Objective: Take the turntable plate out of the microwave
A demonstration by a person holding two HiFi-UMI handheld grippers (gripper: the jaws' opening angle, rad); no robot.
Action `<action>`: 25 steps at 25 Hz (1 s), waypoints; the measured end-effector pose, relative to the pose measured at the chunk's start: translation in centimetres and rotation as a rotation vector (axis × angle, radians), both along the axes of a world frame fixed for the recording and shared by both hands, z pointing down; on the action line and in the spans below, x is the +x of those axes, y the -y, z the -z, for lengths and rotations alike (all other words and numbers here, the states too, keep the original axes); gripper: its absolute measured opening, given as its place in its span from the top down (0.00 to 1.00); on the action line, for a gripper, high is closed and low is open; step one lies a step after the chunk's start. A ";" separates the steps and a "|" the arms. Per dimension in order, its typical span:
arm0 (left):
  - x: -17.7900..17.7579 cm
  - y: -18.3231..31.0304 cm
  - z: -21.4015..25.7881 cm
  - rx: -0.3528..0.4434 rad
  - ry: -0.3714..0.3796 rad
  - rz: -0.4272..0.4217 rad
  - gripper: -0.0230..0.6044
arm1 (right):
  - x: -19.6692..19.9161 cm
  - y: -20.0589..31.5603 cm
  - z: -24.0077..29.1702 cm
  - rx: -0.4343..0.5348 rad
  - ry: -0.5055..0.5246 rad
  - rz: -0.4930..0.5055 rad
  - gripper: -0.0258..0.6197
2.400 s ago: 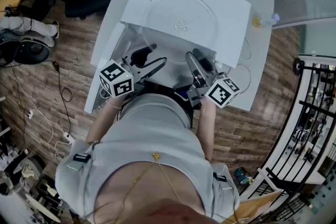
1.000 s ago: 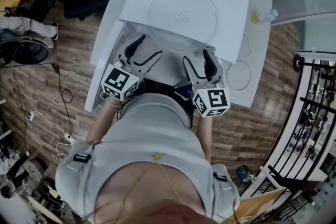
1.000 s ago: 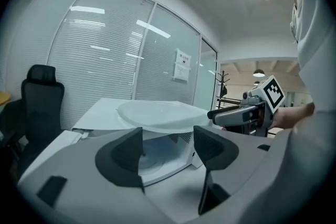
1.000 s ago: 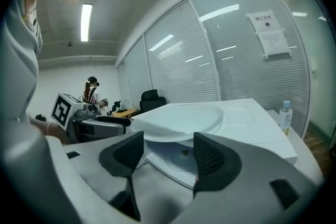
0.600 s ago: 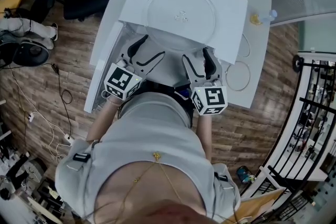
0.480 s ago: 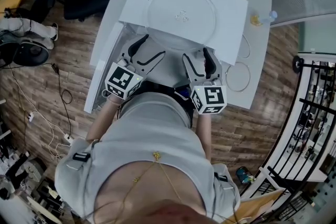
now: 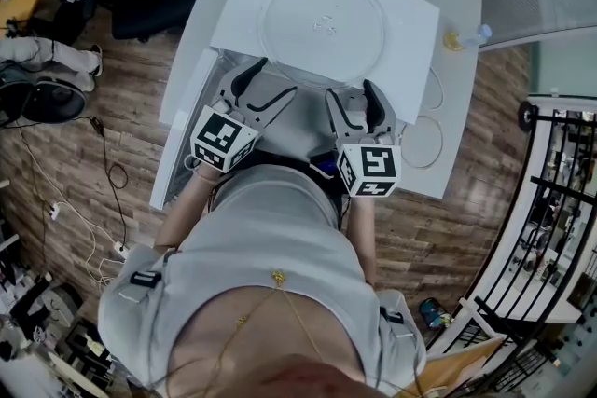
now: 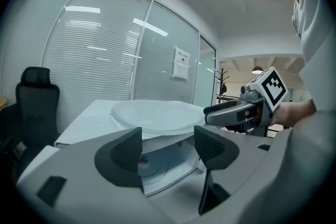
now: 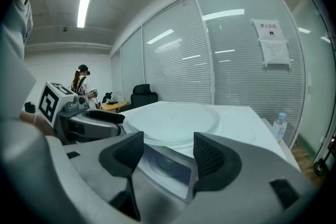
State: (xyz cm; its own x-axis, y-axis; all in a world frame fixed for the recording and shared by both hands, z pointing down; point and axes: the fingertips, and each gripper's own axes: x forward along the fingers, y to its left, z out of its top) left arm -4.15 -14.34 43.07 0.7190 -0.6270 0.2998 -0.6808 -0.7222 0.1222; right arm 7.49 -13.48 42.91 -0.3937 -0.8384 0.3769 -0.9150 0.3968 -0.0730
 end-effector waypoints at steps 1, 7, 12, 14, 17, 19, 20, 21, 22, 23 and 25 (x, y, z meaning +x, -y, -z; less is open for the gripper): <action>0.0 0.3 0.0 0.001 0.005 0.001 0.47 | -0.1 0.2 0.1 0.001 -0.019 0.000 0.53; -0.2 1.9 0.0 -0.004 0.010 0.016 0.47 | -0.6 1.2 0.1 -0.038 -0.054 -0.030 0.51; 0.0 2.8 -0.2 -0.009 0.010 0.023 0.47 | -0.5 1.7 0.0 -0.045 -0.074 -0.043 0.51; 0.0 3.0 -0.2 -0.012 0.004 0.027 0.47 | -0.6 1.8 0.0 -0.046 -0.083 -0.049 0.51; 0.0 3.1 -0.2 -0.014 0.004 0.031 0.47 | -0.7 2.0 0.0 -0.045 -0.092 -0.053 0.51; 0.1 3.2 -0.2 -0.014 0.007 0.032 0.47 | -0.6 2.0 0.0 -0.044 -0.097 -0.058 0.51; 0.1 3.2 -0.2 -0.013 0.010 0.033 0.47 | -0.6 2.1 0.0 -0.045 -0.099 -0.061 0.51; 0.1 3.3 -0.2 -0.012 0.014 0.033 0.47 | -0.6 2.1 0.0 -0.046 -0.101 -0.062 0.51; 0.1 3.3 -0.3 -0.011 0.016 0.033 0.47 | -0.7 2.1 -0.1 -0.047 -0.104 -0.063 0.51; 0.1 3.3 -0.3 -0.010 0.018 0.033 0.47 | -0.7 2.1 -0.1 -0.047 -0.106 -0.063 0.51; 0.2 3.3 -0.3 -0.009 0.019 0.036 0.47 | -0.6 2.1 -0.1 -0.045 -0.106 -0.064 0.51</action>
State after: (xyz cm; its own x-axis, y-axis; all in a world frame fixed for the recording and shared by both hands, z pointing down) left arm -3.98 -17.60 43.33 0.6900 -0.6496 0.3191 -0.7086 -0.6962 0.1150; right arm 6.86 -15.59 42.99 -0.2961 -0.8418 0.4513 -0.9417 0.3362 0.0093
